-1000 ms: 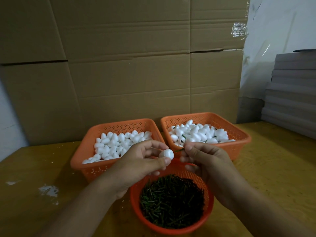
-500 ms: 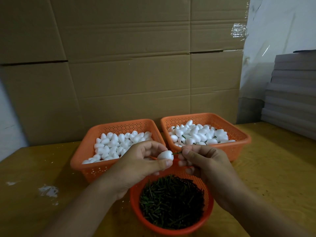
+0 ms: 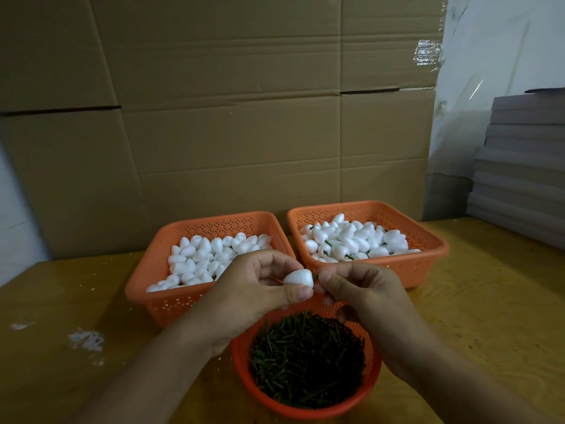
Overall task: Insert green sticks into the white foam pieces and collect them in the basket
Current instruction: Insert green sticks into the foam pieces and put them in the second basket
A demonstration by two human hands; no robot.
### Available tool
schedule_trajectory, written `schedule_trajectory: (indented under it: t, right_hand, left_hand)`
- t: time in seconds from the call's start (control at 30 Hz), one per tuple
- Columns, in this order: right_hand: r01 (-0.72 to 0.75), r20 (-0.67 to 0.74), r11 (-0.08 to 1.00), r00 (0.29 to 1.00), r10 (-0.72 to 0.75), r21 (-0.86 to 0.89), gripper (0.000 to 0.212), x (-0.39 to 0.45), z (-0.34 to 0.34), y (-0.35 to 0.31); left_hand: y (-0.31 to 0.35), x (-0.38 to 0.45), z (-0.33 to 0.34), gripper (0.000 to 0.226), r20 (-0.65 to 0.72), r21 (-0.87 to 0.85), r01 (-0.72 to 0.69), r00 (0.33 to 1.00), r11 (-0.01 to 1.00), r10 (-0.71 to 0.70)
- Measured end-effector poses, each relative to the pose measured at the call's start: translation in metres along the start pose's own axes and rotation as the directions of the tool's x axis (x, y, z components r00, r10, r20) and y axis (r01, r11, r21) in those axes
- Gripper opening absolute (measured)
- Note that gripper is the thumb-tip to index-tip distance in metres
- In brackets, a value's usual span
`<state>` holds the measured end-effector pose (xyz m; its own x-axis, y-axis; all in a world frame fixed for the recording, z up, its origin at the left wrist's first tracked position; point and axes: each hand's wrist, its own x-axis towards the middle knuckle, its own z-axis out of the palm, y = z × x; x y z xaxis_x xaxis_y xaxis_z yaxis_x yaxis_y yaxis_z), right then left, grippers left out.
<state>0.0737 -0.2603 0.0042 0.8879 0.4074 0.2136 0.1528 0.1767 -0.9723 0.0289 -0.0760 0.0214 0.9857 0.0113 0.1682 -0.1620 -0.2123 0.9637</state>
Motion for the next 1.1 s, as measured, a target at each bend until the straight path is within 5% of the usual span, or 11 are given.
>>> schedule_trajectory:
  t: [0.53,0.77,1.1]
  right_hand:
    - [0.044,0.024,0.977,0.999,-0.04,-0.209,0.017,-0.001,0.0033,-0.0015]
    - [-0.018,0.047,0.985,0.999,0.026,-0.17,0.009,-0.0023,0.0059,-0.0006]
    - [-0.001,0.0,0.975,1.0,0.001,-0.223,0.011,-0.0043,0.0068,0.0006]
  left_hand:
    - [0.0026,-0.0011,-0.004,0.031,-0.045,0.032,-0.053,0.998,0.998,0.054]
    - [0.0076,-0.0007,-0.0014,0.056,-0.055,-0.076,-0.068,0.996,0.995,0.064]
    - [0.0083,-0.0039,0.0003,0.035,0.002,-0.086,-0.061,0.998,0.994,0.061]
